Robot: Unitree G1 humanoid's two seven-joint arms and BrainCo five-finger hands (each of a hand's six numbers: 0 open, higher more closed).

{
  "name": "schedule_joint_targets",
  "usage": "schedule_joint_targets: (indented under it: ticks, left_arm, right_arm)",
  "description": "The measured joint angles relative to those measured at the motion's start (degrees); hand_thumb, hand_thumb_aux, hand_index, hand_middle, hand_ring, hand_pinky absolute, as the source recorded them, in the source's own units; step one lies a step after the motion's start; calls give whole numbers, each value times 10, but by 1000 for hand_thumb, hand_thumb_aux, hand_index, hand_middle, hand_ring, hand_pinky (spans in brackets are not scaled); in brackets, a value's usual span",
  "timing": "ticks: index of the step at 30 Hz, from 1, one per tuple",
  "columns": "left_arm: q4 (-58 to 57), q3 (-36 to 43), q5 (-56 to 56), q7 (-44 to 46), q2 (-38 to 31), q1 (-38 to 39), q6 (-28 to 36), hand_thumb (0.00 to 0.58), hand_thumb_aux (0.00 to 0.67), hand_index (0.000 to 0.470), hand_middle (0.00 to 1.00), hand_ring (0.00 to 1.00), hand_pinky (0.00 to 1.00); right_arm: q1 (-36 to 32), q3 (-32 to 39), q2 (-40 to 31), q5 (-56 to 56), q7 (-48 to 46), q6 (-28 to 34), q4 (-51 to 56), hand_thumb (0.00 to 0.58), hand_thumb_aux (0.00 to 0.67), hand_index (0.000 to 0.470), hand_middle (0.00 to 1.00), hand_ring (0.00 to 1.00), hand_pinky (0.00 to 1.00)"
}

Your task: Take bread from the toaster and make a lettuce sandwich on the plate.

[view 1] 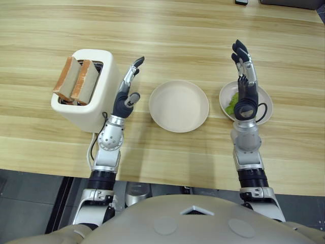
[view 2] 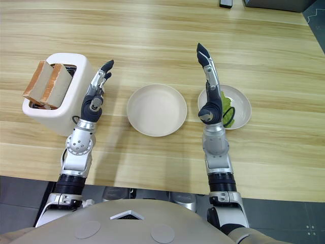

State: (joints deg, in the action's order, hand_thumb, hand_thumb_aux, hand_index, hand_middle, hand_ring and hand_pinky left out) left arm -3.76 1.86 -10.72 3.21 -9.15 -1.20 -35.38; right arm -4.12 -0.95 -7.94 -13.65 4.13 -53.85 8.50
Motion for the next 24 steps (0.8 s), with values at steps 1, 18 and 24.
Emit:
schedule_joint_targets:
  ticks: [1,18,24]
  left_arm:
    - [5,0,-1,-1,-2,0,0,0,0,0,0,0,0]
    - [147,-317,-28,67,-307,73,305,0,0,0,0,0,0]
    - [88,-283,-69,77,-327,90,330,0,0,0,0,0,0]
  right_arm:
    - [0,0,0,0,0,0,0,0,0,0,0,0,0]
    - [2,5,12,-33,19,1,-3,0,0,0,0,0,0]
    - [1,6,10,-34,25,0,-2,0,0,0,0,0,0]
